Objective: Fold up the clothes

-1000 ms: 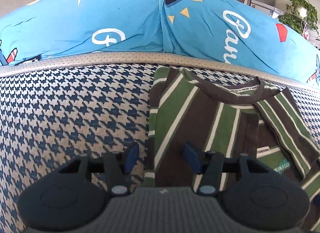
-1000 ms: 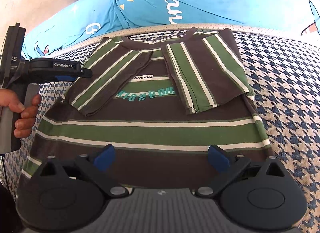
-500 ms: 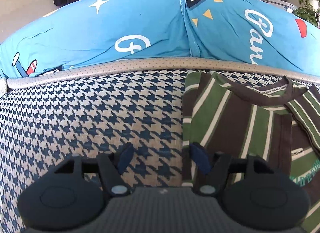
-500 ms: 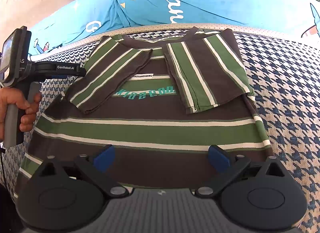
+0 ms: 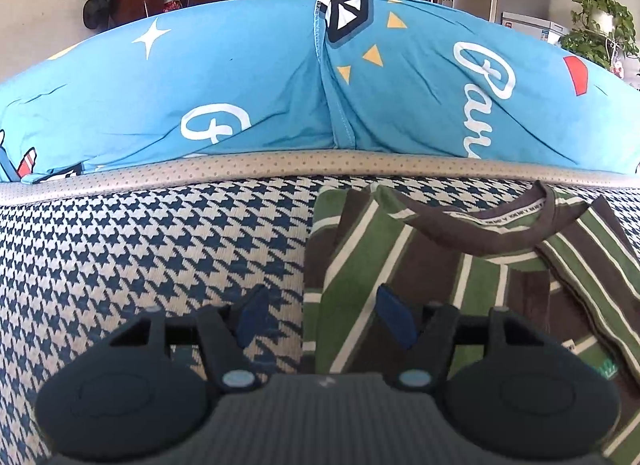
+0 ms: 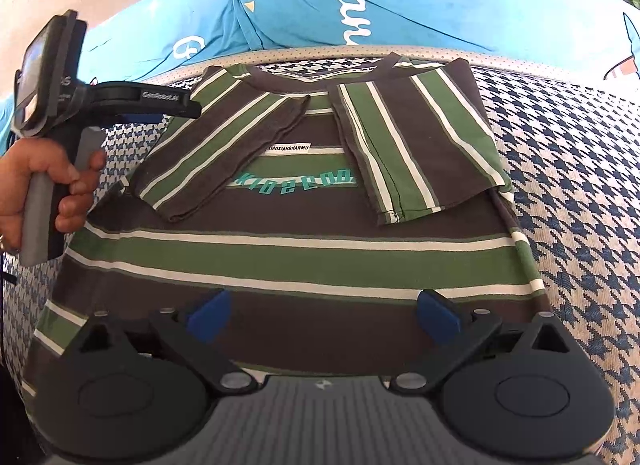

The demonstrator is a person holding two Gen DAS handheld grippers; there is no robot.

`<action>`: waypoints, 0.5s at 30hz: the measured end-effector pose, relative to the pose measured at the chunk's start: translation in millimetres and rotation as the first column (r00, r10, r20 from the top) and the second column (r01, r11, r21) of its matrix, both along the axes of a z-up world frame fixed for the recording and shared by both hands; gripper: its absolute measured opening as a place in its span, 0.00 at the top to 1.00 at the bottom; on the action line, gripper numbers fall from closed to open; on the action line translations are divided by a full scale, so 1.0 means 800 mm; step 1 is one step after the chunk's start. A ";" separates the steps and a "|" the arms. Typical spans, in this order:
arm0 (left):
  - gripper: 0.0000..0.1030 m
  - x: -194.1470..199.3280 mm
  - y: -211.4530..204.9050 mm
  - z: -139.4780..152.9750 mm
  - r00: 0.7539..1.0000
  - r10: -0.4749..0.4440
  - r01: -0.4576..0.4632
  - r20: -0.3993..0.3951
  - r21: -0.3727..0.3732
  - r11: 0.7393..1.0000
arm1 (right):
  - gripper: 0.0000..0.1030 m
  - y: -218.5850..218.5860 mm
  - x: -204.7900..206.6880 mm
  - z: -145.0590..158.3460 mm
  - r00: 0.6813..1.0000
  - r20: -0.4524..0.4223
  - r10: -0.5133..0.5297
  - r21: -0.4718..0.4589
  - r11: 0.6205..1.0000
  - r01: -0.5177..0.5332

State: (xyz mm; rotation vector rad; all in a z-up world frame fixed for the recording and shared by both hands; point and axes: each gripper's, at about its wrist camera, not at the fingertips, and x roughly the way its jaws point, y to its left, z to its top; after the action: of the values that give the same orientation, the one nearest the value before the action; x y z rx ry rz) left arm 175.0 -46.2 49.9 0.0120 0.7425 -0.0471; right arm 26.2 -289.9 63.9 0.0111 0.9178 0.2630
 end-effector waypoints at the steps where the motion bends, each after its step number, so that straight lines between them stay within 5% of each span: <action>1: 0.40 0.004 0.001 -0.002 1.000 0.008 -0.008 0.001 -0.001 1.000 | 0.02 0.001 0.000 0.000 1.000 0.001 0.002 -0.002 1.000 -0.002; 15: 0.25 0.027 0.022 -0.013 0.990 0.137 -0.137 0.025 0.027 0.990 | 0.00 0.008 0.001 -0.001 1.000 0.003 0.010 -0.024 1.000 -0.010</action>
State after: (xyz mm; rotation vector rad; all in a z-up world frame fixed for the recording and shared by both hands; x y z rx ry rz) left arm 196.7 -28.5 39.3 -0.0114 0.7188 0.0945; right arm 27.3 -283.7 62.9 -0.0154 0.9185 0.2611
